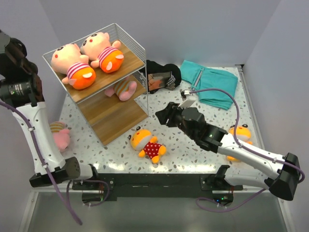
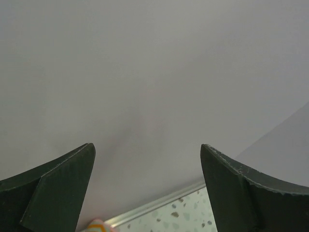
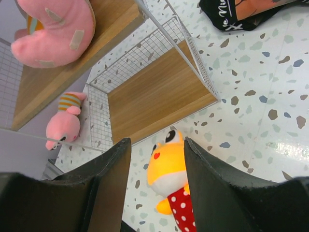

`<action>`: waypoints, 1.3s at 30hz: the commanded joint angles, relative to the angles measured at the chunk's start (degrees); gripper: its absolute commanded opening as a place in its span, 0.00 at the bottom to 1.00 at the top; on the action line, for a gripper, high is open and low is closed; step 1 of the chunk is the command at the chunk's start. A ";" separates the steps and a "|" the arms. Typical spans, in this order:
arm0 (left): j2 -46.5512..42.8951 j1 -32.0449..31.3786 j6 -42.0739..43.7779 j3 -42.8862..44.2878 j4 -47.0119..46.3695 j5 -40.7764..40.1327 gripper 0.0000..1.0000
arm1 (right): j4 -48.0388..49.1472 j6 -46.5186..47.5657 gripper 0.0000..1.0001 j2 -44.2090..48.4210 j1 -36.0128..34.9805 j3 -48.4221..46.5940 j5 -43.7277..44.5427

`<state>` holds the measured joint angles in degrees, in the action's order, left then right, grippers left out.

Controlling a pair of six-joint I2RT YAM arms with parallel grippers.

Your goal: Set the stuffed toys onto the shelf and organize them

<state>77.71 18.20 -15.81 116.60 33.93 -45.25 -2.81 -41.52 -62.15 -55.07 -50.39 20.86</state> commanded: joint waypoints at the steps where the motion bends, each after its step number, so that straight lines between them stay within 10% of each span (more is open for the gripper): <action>1: -4.67 8.78 -16.88 -10.40 7.13 13.44 0.95 | -0.53 2.49 0.52 1.51 0.22 -0.23 -0.03; 39: -11.88 9.40 -63.02 -53.31 26.71 3.60 0.88 | -3.61 0.39 0.52 2.38 0.22 -1.20 -3.72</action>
<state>65.93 26.72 -72.84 65.32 59.72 -38.74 -6.33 -40.47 -60.47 -55.05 -50.13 17.32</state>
